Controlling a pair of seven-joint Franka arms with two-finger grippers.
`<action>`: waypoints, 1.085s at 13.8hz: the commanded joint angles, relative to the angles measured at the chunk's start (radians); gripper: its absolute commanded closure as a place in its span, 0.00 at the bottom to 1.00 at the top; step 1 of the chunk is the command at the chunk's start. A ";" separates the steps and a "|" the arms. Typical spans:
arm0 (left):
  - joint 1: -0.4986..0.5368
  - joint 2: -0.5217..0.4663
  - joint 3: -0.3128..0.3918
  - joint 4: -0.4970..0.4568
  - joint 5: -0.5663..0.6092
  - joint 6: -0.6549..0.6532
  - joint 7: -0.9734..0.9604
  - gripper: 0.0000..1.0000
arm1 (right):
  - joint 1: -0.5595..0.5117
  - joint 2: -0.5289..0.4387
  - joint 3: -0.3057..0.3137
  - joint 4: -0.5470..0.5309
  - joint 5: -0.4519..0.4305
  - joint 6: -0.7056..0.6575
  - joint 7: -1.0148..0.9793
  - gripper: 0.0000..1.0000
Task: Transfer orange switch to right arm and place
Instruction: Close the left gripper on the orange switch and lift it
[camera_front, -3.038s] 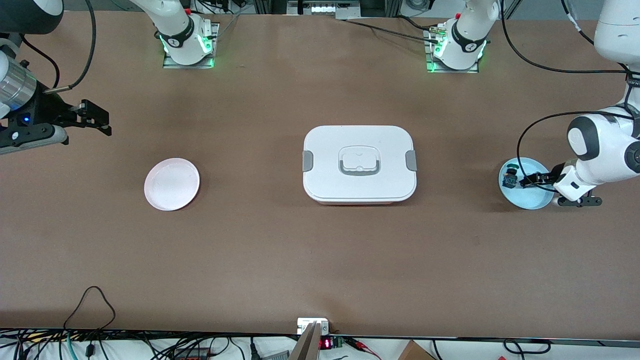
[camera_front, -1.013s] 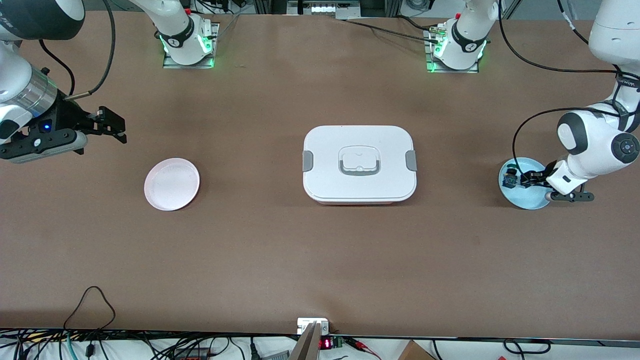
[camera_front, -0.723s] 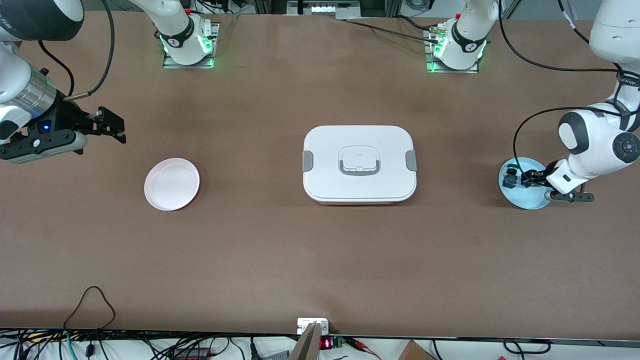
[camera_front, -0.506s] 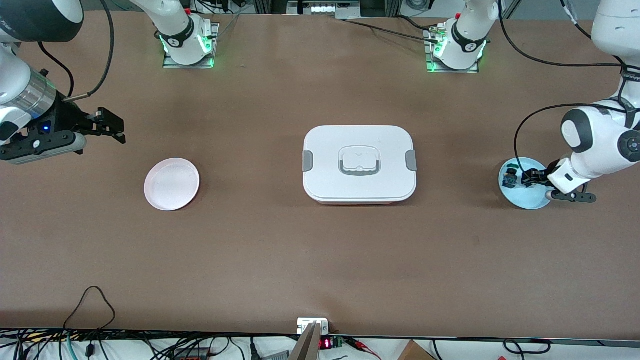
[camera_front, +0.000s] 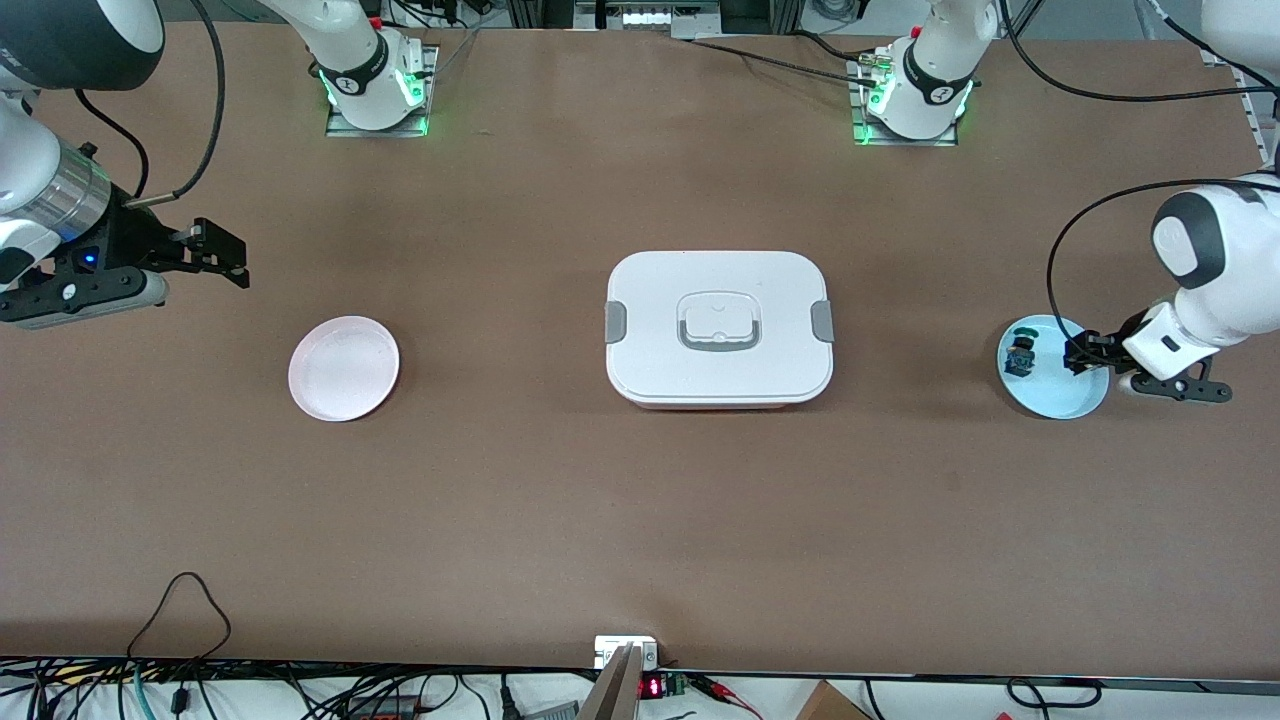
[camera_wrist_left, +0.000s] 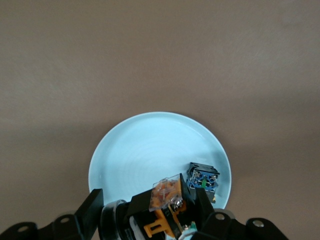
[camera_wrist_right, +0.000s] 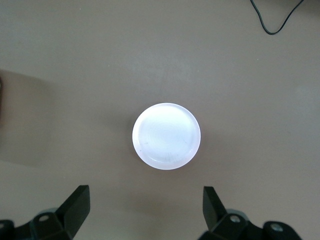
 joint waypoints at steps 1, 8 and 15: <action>0.003 -0.033 -0.004 0.065 -0.030 -0.096 0.035 1.00 | 0.000 0.000 0.003 0.002 -0.003 -0.032 0.043 0.00; -0.032 -0.073 -0.021 0.169 -0.043 -0.247 0.039 1.00 | 0.007 0.000 0.006 0.002 -0.004 -0.039 0.078 0.00; -0.020 -0.072 -0.021 0.259 -0.256 -0.325 0.373 1.00 | 0.007 -0.008 0.009 0.004 0.009 -0.052 0.080 0.00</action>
